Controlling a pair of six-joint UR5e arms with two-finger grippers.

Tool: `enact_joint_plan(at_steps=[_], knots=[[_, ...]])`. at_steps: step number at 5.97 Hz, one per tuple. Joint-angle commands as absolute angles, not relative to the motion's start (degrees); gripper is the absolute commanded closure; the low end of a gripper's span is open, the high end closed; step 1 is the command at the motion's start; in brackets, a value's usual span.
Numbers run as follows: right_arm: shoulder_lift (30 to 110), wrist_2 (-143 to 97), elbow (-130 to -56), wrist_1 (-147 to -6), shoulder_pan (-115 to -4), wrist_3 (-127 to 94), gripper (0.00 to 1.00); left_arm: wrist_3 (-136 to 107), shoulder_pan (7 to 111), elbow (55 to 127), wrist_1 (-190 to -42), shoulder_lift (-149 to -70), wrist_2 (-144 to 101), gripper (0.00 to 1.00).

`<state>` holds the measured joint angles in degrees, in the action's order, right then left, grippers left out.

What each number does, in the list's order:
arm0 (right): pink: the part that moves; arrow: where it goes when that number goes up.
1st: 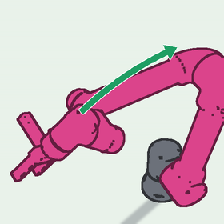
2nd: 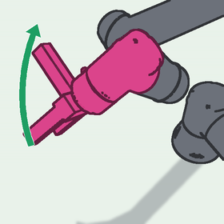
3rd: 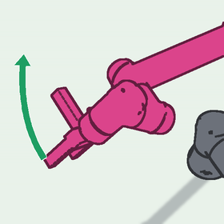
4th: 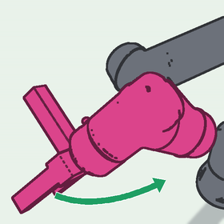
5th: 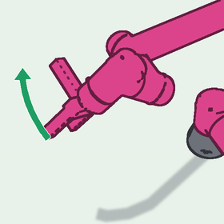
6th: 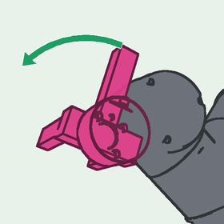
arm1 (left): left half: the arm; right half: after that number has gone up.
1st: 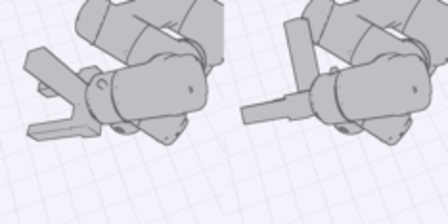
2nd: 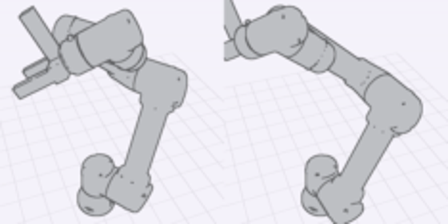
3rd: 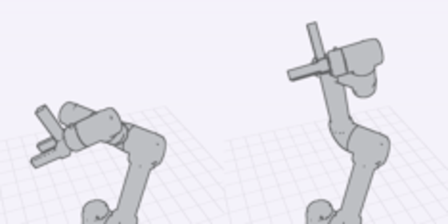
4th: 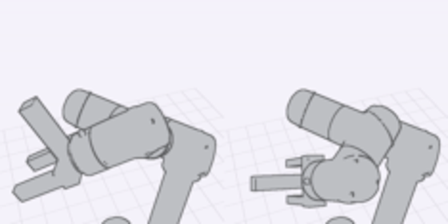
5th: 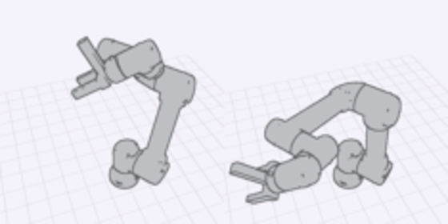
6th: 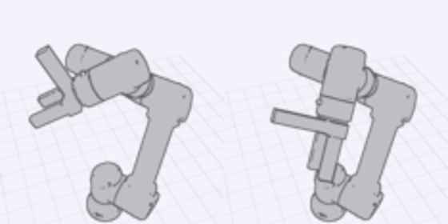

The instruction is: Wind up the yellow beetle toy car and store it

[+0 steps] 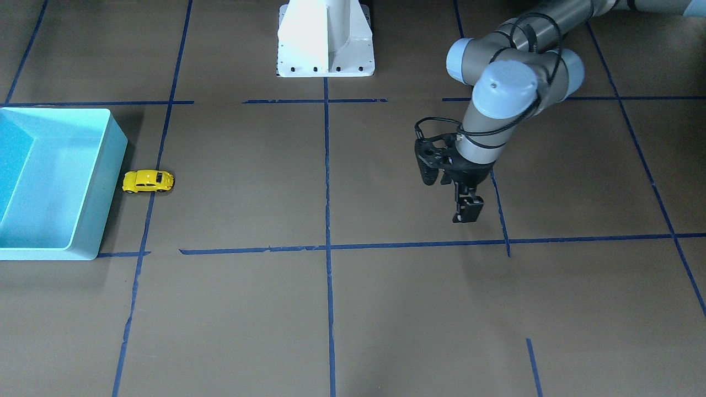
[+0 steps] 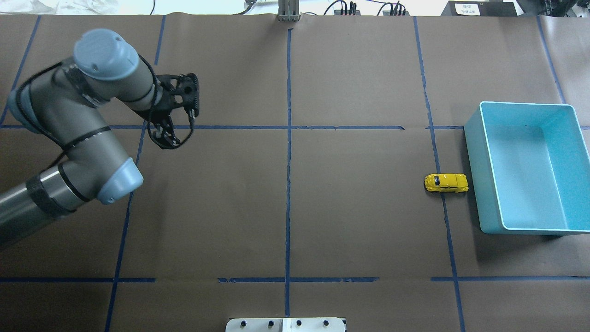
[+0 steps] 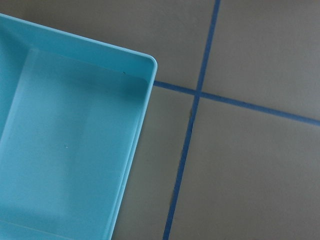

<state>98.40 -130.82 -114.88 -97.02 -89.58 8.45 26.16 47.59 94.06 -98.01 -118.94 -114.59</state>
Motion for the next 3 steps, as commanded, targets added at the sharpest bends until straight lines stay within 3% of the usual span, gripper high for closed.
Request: enact_joint_plan(at_steps=[1,3], knots=[[89.6,-128.9,-118.4,-97.0,-83.2,11.9,0.0,25.9,58.6,92.8,-95.6,-115.2,-123.9,0.0],[83.6,-128.8,-119.1,-96.9,-73.6,26.2,0.0,25.8,70.5,86.7,-93.3,-112.8,-133.3,0.0]])
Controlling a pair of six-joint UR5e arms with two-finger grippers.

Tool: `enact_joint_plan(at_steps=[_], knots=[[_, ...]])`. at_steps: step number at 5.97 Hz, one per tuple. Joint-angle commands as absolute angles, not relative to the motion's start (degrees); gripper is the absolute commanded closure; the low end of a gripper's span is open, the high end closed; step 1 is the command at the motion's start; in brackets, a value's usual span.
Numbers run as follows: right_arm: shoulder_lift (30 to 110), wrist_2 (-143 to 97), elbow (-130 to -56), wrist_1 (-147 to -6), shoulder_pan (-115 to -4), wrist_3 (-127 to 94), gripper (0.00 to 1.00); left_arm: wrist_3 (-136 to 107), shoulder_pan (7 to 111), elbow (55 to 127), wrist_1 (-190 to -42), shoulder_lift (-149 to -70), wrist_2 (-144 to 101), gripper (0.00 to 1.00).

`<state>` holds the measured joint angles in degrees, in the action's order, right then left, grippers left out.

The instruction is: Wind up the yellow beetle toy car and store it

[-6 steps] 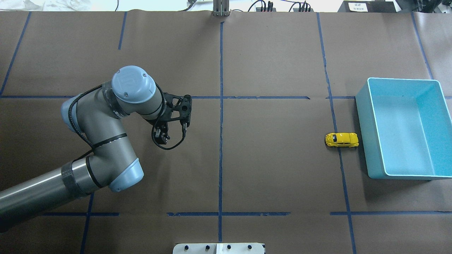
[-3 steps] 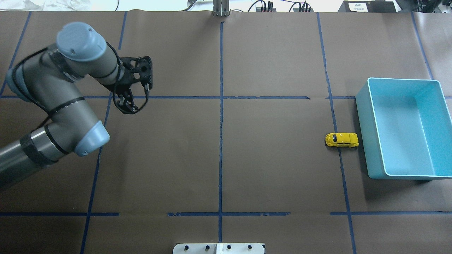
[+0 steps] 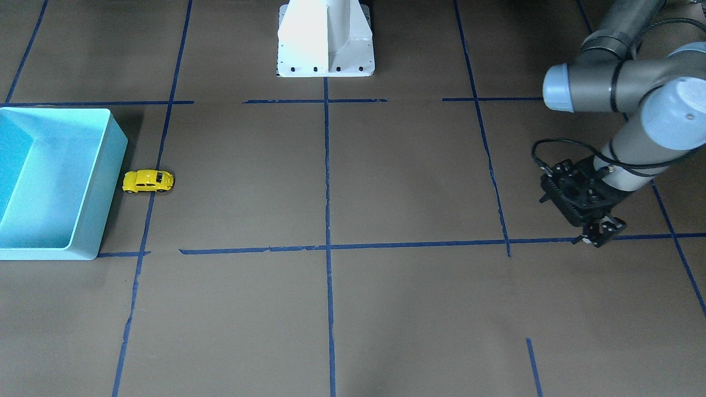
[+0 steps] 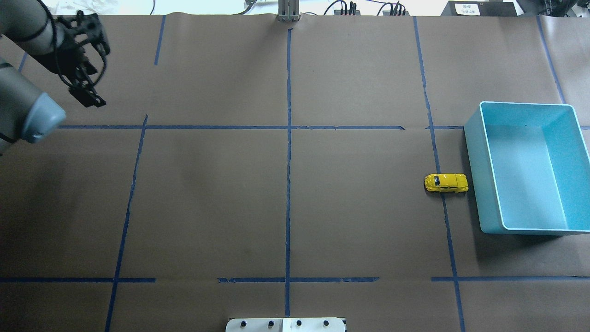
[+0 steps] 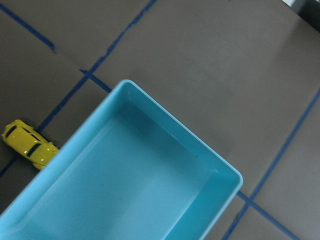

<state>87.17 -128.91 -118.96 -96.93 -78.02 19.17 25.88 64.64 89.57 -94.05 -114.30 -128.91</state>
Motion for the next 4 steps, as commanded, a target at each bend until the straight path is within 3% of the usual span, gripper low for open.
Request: enact_joint_plan(at_steps=[1,2,4], knots=[[81.2,-127.4,-118.9,-96.9,-67.7,28.0,0.0,25.8,75.5,84.0,-92.0,-111.8,-133.9,0.0],[76.9,-126.1,-118.0,-97.0,-62.4,28.0,0.0,25.8,78.5,83.9,-87.3,-111.2,-133.9,0.0],[76.0,-122.0,-118.4,-96.5,-50.2,28.2,0.0,25.7,86.8,83.9,-86.1,-105.0,-134.0,0.0]])
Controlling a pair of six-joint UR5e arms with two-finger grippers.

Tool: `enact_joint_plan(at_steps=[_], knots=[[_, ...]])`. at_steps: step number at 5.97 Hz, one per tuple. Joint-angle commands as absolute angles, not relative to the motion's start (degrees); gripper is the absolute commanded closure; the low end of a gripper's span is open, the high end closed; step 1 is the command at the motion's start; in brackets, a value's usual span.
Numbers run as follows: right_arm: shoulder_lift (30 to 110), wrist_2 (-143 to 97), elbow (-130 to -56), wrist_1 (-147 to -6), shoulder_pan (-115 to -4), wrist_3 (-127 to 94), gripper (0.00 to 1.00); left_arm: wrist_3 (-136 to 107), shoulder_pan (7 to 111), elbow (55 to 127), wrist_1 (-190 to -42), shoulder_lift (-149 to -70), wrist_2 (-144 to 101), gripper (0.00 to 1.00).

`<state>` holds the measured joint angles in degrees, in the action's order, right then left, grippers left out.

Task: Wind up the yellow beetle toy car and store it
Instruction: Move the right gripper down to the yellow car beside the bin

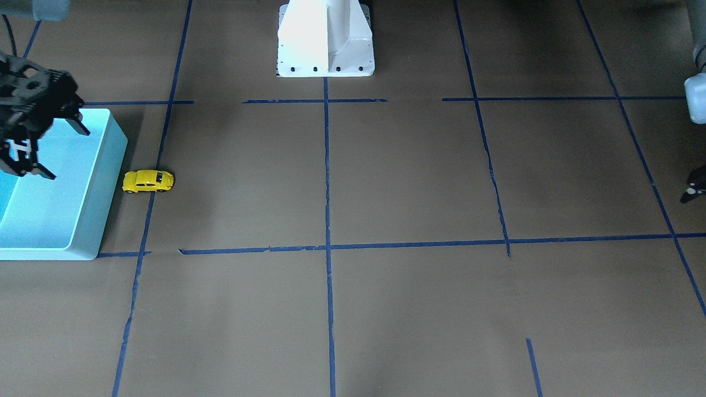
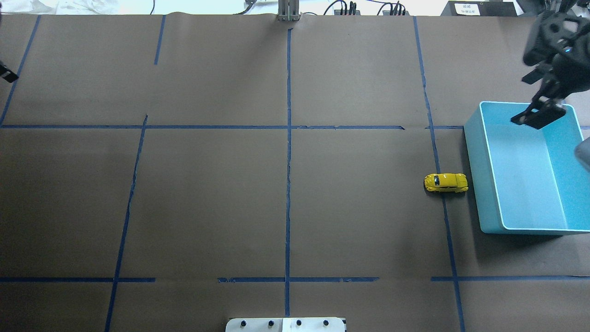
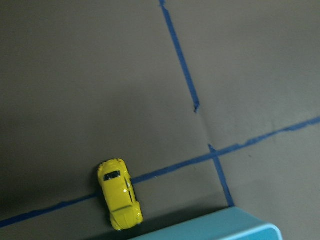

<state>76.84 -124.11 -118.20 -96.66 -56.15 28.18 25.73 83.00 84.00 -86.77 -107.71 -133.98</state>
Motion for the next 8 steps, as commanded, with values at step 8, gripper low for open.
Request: enact_joint_plan(at_steps=[8], knots=[[84.5,-119.6,-105.9,-72.5,-41.5,32.2,0.0,12.0,94.9,83.7,-87.3,-96.1,-135.9,0.0]])
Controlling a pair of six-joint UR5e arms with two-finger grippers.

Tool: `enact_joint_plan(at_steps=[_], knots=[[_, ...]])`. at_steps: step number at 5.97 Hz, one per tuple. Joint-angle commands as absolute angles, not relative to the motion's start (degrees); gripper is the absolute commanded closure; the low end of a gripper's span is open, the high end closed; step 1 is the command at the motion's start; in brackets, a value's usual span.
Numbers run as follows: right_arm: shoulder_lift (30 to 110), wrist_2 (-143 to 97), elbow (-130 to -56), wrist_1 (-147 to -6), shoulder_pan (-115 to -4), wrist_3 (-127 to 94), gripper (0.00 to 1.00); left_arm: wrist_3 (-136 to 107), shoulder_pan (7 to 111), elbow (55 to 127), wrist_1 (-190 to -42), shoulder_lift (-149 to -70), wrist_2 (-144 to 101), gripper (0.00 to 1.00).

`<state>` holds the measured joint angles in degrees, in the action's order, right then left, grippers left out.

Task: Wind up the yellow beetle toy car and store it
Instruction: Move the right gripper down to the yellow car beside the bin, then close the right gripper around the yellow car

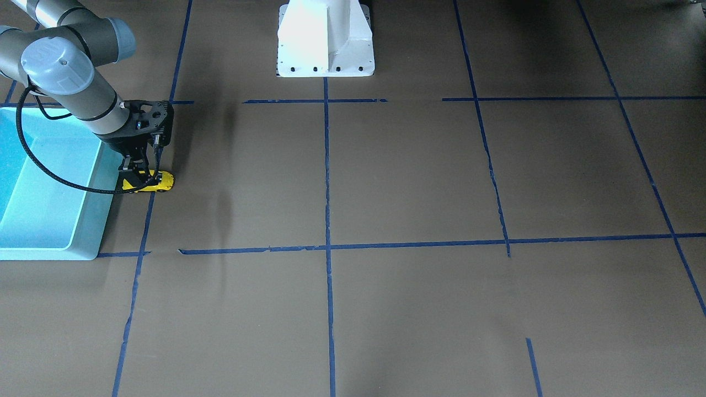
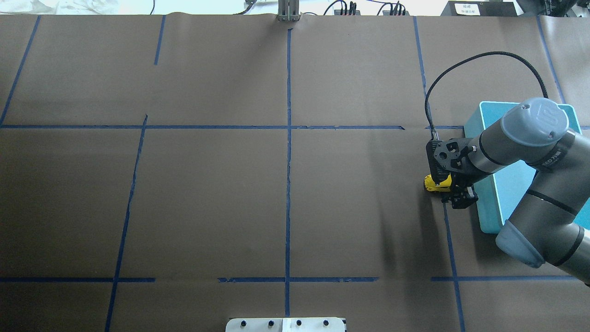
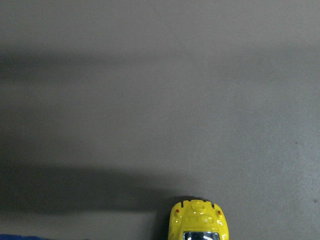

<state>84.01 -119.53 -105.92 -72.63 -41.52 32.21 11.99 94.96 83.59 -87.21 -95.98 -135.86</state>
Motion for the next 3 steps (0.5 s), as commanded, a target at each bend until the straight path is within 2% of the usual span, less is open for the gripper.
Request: enact_joint_plan(at_steps=[1,3], knots=[[84.5,-119.6,-105.9,-72.5,-41.7,32.2,0.0,11.9,94.9,83.7,-87.3,-96.4,-135.8,0.0],[84.4,-119.8,-105.1,-72.6,-43.9,32.3,0.0,11.9,94.9,83.6,-88.1,-96.4,-135.8,0.0]])
